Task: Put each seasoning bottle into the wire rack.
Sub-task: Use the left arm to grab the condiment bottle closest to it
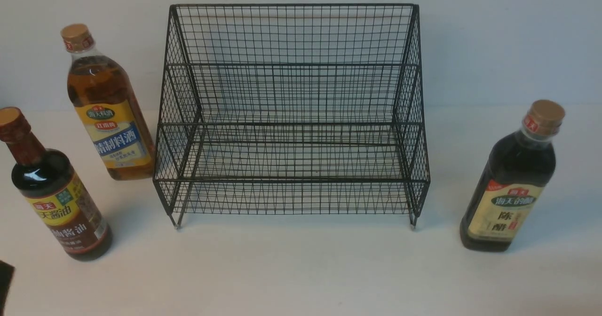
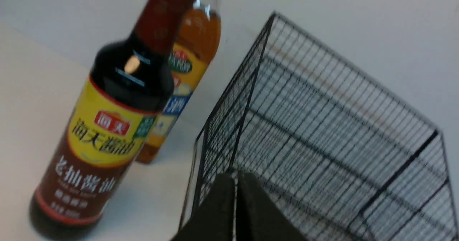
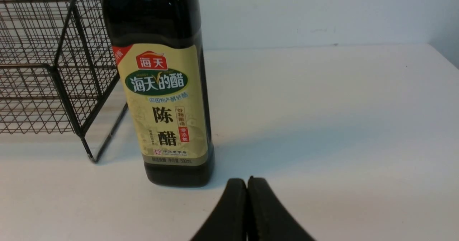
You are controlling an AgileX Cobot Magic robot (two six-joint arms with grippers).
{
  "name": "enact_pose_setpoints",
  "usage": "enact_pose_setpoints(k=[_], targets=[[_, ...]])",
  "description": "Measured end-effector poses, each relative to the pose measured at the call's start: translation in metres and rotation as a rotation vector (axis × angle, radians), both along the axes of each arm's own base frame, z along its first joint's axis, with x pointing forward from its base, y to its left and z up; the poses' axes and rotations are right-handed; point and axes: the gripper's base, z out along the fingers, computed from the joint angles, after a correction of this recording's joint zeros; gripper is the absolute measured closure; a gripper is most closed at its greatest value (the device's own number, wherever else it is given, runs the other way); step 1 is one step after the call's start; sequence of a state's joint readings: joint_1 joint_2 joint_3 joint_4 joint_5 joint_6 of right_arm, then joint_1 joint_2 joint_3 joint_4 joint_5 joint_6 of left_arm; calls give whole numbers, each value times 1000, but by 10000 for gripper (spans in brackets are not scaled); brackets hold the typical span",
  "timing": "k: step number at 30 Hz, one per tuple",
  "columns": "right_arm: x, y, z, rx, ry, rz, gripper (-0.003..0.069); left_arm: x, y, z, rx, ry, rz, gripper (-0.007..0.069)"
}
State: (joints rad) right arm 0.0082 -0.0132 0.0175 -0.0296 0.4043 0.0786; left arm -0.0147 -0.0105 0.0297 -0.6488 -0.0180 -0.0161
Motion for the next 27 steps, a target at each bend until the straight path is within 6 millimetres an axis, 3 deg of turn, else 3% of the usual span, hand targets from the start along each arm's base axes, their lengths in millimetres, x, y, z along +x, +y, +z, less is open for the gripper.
enact_pose_setpoints(k=[6, 8, 11, 15, 22, 25, 27], targets=[[0, 0, 0, 1, 0, 0, 671, -10, 20, 34, 29, -322, 233, 629], [0, 0, 0, 1, 0, 0, 671, -18, 18, 63, 150, -429, 251, 629], [0, 0, 0, 1, 0, 0, 671, -18, 13, 84, 268, -439, 238, 629], [0, 0, 0, 1, 0, 0, 671, 11, 4, 111, 504, -287, 172, 629], [0, 0, 0, 0, 0, 0, 671, 64, 3, 106, 591, -83, 114, 618], [0, 0, 0, 0, 0, 0, 671, 84, 3, 95, 599, -16, 102, 580], [0, 0, 0, 0, 0, 0, 671, 99, 3, 86, 603, 28, 97, 503]])
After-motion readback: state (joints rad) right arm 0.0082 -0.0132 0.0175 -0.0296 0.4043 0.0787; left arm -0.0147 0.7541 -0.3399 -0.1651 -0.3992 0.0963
